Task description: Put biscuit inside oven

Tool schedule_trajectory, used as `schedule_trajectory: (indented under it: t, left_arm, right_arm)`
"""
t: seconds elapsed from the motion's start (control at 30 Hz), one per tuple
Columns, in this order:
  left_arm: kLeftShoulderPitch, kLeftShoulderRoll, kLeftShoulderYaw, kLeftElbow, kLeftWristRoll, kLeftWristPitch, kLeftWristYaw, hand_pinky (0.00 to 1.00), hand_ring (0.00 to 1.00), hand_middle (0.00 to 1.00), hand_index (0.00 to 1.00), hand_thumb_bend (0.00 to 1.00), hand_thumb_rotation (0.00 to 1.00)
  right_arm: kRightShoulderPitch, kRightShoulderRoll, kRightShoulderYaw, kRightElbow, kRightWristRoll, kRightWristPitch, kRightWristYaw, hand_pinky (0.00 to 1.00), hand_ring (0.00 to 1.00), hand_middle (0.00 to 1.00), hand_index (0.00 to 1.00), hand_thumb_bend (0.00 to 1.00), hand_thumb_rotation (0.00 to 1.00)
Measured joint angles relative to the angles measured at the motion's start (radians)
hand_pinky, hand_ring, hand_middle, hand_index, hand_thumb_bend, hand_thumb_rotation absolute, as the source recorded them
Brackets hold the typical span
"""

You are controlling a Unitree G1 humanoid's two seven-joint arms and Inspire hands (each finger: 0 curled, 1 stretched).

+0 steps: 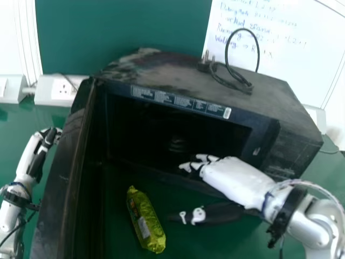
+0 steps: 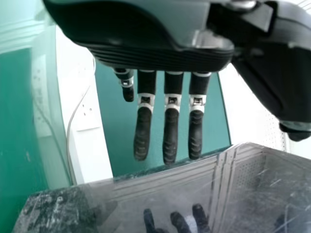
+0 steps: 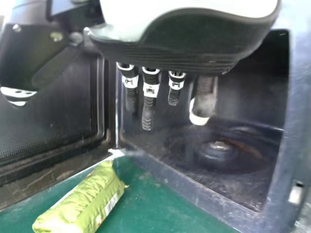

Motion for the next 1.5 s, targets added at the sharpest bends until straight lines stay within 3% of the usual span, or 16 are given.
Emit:
schedule_trajectory:
  t: [0.1, 0.17, 0.23, 0.4, 0.5, 0.63, 0.77, 0.83, 0.93, 1.0, 1.2, 1.5]
  left_arm:
    - [0.0, -0.002, 0.0, -0.002, 0.001, 0.0, 0.002, 0.3, 0.35, 0.45, 0.48, 0.51, 0.05]
    - [-0.001, -0.003, -0.003, -0.003, 0.002, -0.001, 0.002, 0.3, 0.35, 0.45, 0.48, 0.51, 0.05]
    - [-0.001, -0.003, -0.005, -0.003, 0.008, -0.003, 0.002, 0.3, 0.35, 0.45, 0.48, 0.51, 0.05]
    - [-0.002, -0.007, -0.009, -0.006, 0.01, -0.018, 0.001, 0.3, 0.35, 0.45, 0.49, 0.51, 0.06]
    - [-0.003, -0.008, -0.011, -0.006, 0.01, -0.025, 0.001, 0.3, 0.36, 0.45, 0.49, 0.51, 0.06]
    - [-0.003, -0.008, -0.014, -0.006, 0.011, -0.029, 0.0, 0.3, 0.36, 0.46, 0.49, 0.51, 0.06]
    - [-0.003, -0.008, -0.019, -0.006, 0.018, -0.031, 0.0, 0.31, 0.36, 0.46, 0.49, 0.51, 0.06]
    - [-0.003, -0.008, -0.02, -0.005, 0.019, -0.032, 0.0, 0.31, 0.36, 0.46, 0.49, 0.51, 0.06]
    - [-0.003, -0.008, -0.021, -0.004, 0.021, -0.035, 0.0, 0.31, 0.37, 0.46, 0.49, 0.51, 0.06]
    - [-0.004, -0.008, -0.021, 0.0, 0.021, -0.037, -0.001, 0.31, 0.37, 0.46, 0.49, 0.51, 0.06]
    - [-0.005, -0.008, -0.023, 0.012, 0.023, -0.049, -0.002, 0.31, 0.37, 0.46, 0.49, 0.51, 0.06]
    - [-0.016, -0.008, -0.024, 0.033, 0.025, -0.063, -0.009, 0.31, 0.37, 0.46, 0.49, 0.51, 0.06]
  right_arm:
    - [-0.011, 0.029, 0.034, -0.003, -0.039, 0.032, -0.001, 0.16, 0.66, 0.76, 0.86, 1.0, 0.98]
    - [-0.013, 0.056, 0.073, -0.01, -0.09, 0.076, -0.001, 0.18, 0.63, 0.73, 0.85, 1.0, 0.97]
    - [-0.015, 0.087, 0.109, -0.014, -0.138, 0.121, 0.0, 0.15, 0.52, 0.68, 0.84, 1.0, 0.96]
    - [-0.037, 0.166, 0.208, -0.022, -0.273, 0.275, 0.047, 0.17, 0.67, 0.8, 0.86, 1.0, 0.93]
    - [-0.05, 0.217, 0.26, -0.027, -0.357, 0.344, 0.075, 0.23, 0.64, 0.78, 0.84, 1.0, 0.89]
    - [-0.052, 0.274, 0.317, -0.046, -0.477, 0.421, 0.137, 0.33, 0.73, 0.83, 0.87, 1.0, 0.82]
    - [-0.053, 0.315, 0.354, -0.057, -0.592, 0.471, 0.227, 0.39, 0.72, 0.81, 0.85, 1.0, 0.75]
    - [-0.053, 0.333, 0.367, -0.071, -0.649, 0.47, 0.274, 0.39, 0.69, 0.81, 0.86, 0.98, 0.73]
    - [-0.052, 0.373, 0.375, -0.103, -0.745, 0.464, 0.338, 0.49, 0.74, 0.81, 0.85, 0.95, 0.67]
    - [-0.046, 0.407, 0.378, -0.124, -0.805, 0.454, 0.375, 0.47, 0.68, 0.74, 0.86, 0.93, 0.66]
    - [0.029, 0.514, 0.383, -0.193, -0.968, 0.334, 0.454, 0.5, 0.68, 0.74, 0.86, 0.88, 0.66]
    - [0.104, 0.678, 0.351, -0.244, -1.097, 0.153, 0.533, 0.55, 0.76, 0.8, 0.85, 0.9, 0.66]
